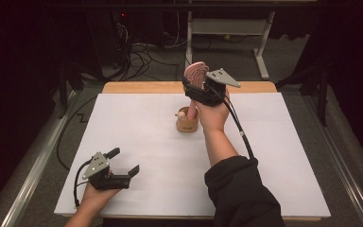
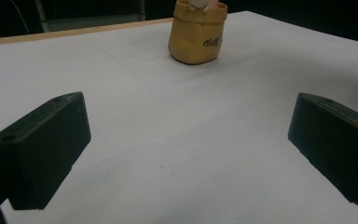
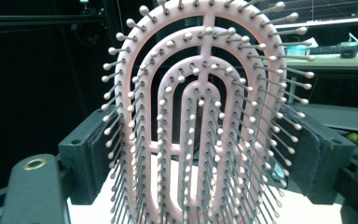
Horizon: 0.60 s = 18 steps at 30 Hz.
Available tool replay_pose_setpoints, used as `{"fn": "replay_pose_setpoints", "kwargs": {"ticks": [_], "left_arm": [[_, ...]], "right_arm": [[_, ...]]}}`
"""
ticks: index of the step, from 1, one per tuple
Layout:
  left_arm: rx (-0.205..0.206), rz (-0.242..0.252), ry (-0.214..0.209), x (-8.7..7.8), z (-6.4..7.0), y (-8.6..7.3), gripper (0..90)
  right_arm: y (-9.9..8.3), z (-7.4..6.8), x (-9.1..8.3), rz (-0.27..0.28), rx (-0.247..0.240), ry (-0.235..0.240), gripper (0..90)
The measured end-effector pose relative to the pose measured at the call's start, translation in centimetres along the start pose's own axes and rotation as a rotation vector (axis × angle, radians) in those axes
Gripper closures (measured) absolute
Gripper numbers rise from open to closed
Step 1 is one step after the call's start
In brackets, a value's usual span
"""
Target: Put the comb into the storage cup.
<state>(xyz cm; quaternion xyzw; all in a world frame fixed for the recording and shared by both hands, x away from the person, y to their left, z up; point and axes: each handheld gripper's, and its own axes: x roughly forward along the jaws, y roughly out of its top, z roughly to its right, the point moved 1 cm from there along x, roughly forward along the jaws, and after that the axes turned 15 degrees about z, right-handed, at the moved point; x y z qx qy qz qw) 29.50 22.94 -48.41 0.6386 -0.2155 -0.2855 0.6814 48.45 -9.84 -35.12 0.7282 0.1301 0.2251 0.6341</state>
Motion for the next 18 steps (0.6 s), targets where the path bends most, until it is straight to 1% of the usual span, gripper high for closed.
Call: {"fn": "replay_pose_setpoints", "kwargs": {"ticks": [3, 10, 13, 18], "left_arm": [[0.0, -0.001, 0.0, 0.0, 0.0, 0.0, 0.0], [-0.005, -0.001, -0.001, 0.0, 0.0, 0.0, 0.0], [-0.01, 0.0, 0.002, 0.0, -0.1, 0.0, 0.0], [-0.007, 0.0, 0.001, 0.0, 0.0, 0.0, 0.0]], "right_arm": [[-0.5, 0.1, -0.1, -0.007, 0.011, -0.007, 20.1], [-1.1, -0.1, -0.2, -0.012, 0.01, -0.012, 20.1], [-1.2, -0.1, -0.4, -0.014, 0.008, -0.018, 20.1], [-1.6, 0.1, -0.4, -0.013, 0.009, -0.032, 20.0]]}}
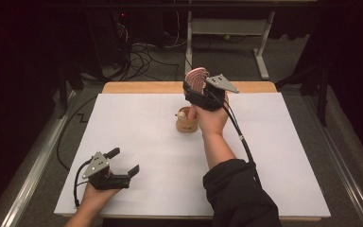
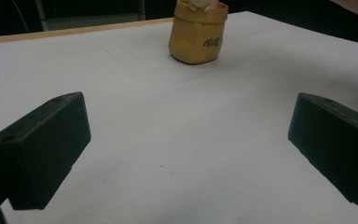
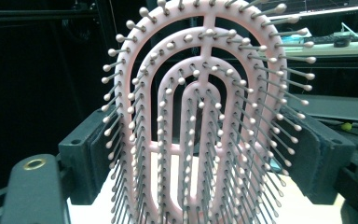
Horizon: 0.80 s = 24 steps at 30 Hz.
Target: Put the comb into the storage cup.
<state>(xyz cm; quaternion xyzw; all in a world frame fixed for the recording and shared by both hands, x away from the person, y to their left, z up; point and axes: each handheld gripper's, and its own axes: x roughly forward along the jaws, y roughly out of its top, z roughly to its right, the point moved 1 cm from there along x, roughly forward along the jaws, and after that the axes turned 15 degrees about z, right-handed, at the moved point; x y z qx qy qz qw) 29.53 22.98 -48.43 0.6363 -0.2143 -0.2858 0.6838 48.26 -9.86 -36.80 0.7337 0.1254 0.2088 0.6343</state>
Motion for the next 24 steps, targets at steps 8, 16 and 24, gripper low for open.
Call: {"fn": "replay_pose_setpoints", "kwargs": {"ticks": [8, 16, 24], "left_arm": [[-0.005, 0.0, 0.0, 0.0, 0.0, 0.0, 0.0], [-0.001, 0.001, -0.003, 0.0, 0.1, 0.0, 0.0], [-0.005, 0.011, -0.004, -0.1, 0.2, 0.2, 0.0]], "right_arm": [[-0.8, 0.0, 0.2, -0.012, -0.004, -0.01, 20.0], [-1.4, -0.1, 0.4, -0.02, 0.0, -0.006, 20.0], [-1.9, 0.1, 0.1, -0.027, 0.01, -0.011, 20.0]]}}
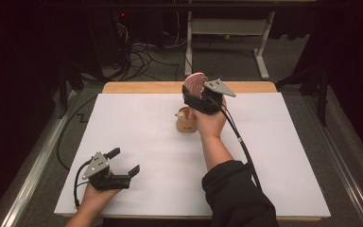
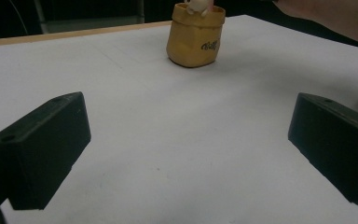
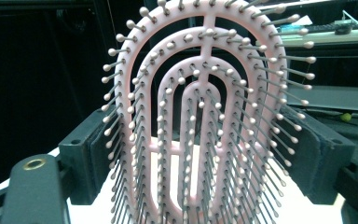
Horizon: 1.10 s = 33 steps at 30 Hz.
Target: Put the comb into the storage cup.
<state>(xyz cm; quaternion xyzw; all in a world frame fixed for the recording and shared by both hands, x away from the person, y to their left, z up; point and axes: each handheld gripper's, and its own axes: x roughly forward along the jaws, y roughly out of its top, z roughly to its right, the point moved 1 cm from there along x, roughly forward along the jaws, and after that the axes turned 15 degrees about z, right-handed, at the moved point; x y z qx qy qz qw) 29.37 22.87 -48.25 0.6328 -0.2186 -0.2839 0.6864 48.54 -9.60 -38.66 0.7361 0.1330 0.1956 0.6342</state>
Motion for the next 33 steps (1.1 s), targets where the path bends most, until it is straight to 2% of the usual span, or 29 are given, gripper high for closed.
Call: {"fn": "replay_pose_setpoints", "kwargs": {"ticks": [11, 15, 33], "left_arm": [[0.003, 0.008, 0.0, 0.0, 0.1, 0.1, 0.0], [0.005, 0.008, 0.001, 0.0, 0.1, 0.1, 0.0], [0.005, 0.001, 0.005, 0.0, 0.0, 0.1, 0.0]], "right_arm": [[-0.3, 0.5, -0.5, 0.0, 0.014, 0.0, 19.9], [-0.2, 0.8, -0.6, -0.007, 0.028, 0.006, 19.8], [0.0, 2.1, -1.3, -0.012, 0.101, -0.024, 19.3]]}}
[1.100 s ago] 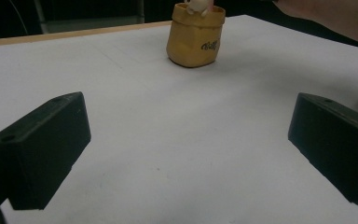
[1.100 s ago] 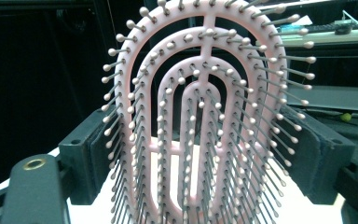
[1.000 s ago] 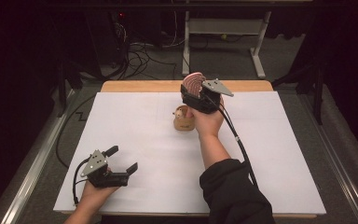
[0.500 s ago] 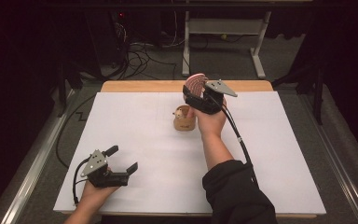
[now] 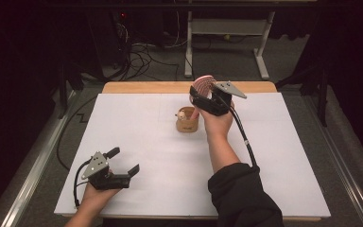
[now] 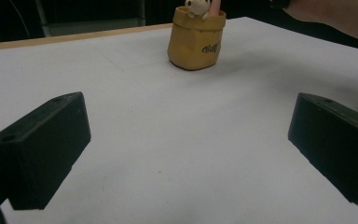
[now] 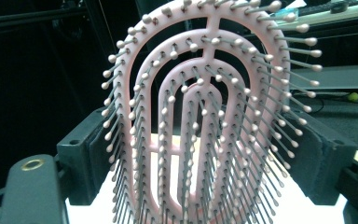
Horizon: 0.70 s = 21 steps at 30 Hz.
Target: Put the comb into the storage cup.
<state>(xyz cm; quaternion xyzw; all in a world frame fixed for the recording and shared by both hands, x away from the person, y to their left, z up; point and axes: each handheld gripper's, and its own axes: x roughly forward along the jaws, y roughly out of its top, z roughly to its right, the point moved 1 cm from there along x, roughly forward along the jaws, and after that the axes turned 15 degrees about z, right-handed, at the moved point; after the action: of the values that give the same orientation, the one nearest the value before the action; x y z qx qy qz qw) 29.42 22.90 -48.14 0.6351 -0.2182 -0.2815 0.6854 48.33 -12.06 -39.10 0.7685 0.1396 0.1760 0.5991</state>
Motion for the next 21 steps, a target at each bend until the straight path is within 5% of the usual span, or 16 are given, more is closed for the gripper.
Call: {"fn": "replay_pose_setpoints", "kwargs": {"ticks": [21], "left_arm": [[-0.004, 0.014, 0.002, -0.39, -0.22, 0.16, 0.0]], "right_arm": [[0.34, 0.45, -0.37, -0.018, 0.023, -0.036, 18.4]]}}
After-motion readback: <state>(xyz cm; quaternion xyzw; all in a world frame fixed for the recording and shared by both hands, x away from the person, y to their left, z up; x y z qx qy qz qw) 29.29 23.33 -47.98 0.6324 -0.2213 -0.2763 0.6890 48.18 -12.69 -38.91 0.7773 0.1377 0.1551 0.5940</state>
